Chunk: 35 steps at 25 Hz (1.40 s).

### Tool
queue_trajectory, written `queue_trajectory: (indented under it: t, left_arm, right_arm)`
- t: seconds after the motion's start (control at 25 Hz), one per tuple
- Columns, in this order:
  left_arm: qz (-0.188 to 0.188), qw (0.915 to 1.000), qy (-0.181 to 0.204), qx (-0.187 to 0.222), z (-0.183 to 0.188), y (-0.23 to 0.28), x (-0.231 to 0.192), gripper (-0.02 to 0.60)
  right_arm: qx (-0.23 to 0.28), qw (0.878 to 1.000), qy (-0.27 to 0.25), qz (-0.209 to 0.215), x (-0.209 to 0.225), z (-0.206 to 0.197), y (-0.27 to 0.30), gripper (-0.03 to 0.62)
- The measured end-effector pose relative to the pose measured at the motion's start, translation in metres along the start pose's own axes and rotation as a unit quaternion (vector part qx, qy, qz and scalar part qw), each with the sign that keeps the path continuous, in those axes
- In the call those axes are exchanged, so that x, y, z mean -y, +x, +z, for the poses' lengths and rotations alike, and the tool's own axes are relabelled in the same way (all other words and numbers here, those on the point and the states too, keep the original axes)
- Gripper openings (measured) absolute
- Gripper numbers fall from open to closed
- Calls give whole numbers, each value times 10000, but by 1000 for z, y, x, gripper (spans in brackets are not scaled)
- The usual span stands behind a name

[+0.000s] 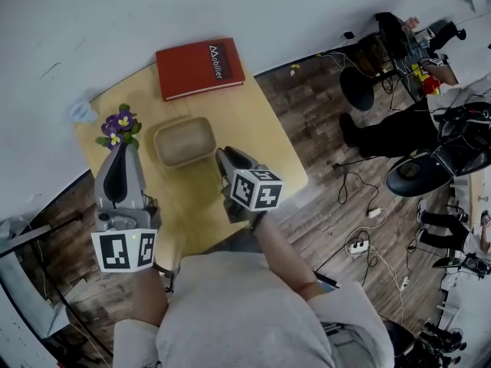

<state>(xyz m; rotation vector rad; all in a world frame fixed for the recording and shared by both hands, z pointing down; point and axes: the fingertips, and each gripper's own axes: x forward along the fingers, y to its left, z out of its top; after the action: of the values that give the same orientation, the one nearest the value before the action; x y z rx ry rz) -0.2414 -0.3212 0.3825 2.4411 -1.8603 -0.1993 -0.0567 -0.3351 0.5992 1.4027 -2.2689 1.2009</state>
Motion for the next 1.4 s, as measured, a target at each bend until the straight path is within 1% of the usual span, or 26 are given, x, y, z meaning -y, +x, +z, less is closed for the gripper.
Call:
queue_trajectory:
  t: [0.24, 0.52, 0.84, 1.04, 1.16, 1.4]
  left_arm:
    - [-84, 9999, -52, -89, -8, 5, -3, 5]
    - [-104, 9998, -56, -161, -14, 8, -10, 5]
    - [-96, 9996, -66, -246, -20, 12, -18, 5]
    - [-107, 9995, -101, -281, -25, 16, -21, 5]
    - [-113, 9994, -120, -303, -26, 18, -21, 5]
    - [-143, 9993, -152, -305, -30, 21, -23, 5]
  right_arm:
    - [-119, 9986, 517, 35, 8, -13, 11, 129]
    - [-80, 9942, 1071, 41, 18, -19, 24, 140]
    - [-125, 9887, 1482, 170, 18, -25, 37, 141]
    - [-118, 9872, 1571, 242, 19, -23, 40, 143]
    - [-113, 9855, 1665, 316, 17, -23, 41, 128]
    - [-19, 9850, 1695, 337, 15, -17, 44, 59]
